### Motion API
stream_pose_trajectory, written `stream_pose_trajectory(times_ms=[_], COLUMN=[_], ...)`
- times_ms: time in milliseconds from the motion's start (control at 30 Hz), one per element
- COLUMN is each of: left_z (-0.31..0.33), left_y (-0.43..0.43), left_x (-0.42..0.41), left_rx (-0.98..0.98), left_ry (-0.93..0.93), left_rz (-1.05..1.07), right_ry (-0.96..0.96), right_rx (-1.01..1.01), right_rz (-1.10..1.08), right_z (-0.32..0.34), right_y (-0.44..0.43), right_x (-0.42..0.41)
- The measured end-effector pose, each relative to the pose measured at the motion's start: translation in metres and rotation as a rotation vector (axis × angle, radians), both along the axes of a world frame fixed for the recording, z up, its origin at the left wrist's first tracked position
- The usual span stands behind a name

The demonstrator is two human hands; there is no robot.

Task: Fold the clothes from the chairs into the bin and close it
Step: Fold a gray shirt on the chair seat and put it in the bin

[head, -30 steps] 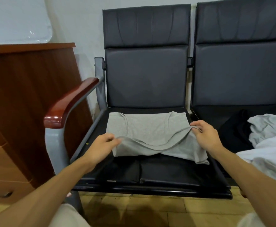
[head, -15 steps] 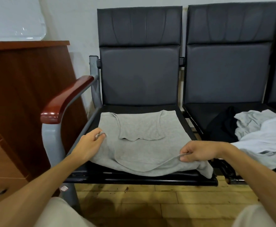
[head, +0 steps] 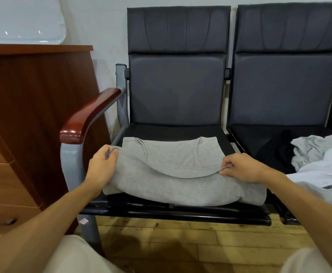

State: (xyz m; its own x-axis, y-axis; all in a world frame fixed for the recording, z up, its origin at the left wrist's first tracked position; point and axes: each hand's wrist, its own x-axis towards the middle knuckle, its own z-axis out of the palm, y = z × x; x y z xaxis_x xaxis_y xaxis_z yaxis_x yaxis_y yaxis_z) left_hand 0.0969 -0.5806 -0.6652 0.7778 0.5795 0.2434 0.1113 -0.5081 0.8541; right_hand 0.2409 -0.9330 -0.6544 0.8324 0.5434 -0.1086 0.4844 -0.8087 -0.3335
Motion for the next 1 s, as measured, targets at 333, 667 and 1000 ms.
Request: stream_pose_trajectory(times_ms=[333,667,1000], left_z=[-0.010,-0.019,-0.046], left_y=[0.024,0.059,0.071], left_x=[0.057,0.142,0.184], left_rx=[0.024,0.111,0.381], left_ry=[-0.040,-0.008,0.402], left_rz=[0.169,0.262,0.276], right_ry=[-0.358,-0.502,-0.557], right_rx=[-0.089,-0.196,-0.393], right_rz=[-0.193,-0.146,-0.104], right_z=[0.000,0.000,-0.038], right_y=[0.037,0.071,0.099], right_x=[0.048,0.127,0.177])
